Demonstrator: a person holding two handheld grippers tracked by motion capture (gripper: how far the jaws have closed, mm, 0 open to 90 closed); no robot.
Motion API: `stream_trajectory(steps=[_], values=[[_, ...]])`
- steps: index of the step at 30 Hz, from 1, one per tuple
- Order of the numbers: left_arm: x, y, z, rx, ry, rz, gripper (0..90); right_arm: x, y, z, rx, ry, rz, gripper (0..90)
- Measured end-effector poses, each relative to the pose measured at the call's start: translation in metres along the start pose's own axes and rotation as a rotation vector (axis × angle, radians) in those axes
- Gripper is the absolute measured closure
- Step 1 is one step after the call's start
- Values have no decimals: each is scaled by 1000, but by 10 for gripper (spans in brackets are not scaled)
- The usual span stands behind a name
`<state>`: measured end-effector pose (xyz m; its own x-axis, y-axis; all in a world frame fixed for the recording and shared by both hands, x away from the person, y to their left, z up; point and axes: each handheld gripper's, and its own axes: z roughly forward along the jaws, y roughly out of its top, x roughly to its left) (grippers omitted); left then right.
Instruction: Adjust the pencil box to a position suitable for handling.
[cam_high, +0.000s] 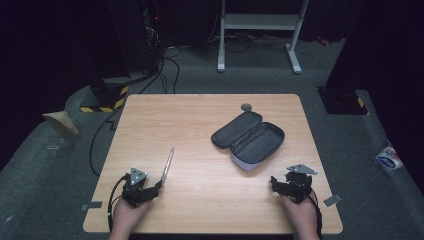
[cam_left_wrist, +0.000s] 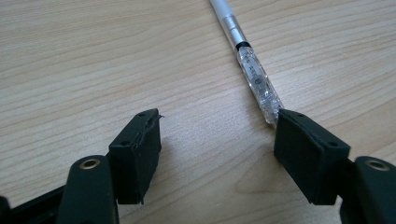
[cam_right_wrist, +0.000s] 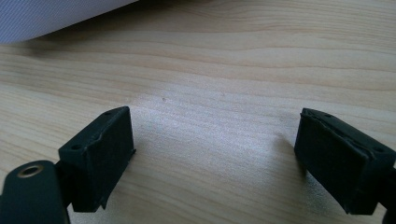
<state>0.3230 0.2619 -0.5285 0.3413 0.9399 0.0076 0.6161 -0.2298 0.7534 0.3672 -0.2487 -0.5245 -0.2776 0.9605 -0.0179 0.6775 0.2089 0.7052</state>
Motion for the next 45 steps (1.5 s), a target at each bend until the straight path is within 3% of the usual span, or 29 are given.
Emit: stream_trajectory(steps=[20, 34, 38, 45], values=[[0, 0, 0, -1, -4, 2, 317, -1, 0, -1, -8, 0, 9, 151], [-1, 0, 0, 0, -10, 1, 317, -6, 2, -16, -51, 58, 12, 228], [-1, 0, 0, 0, -11, 1, 316, -3, 5, -19, -70, 67, -14, 228], [-1, 0, 0, 0, -14, 4, 316, 3, 9, -24, -110, 103, -4, 260]])
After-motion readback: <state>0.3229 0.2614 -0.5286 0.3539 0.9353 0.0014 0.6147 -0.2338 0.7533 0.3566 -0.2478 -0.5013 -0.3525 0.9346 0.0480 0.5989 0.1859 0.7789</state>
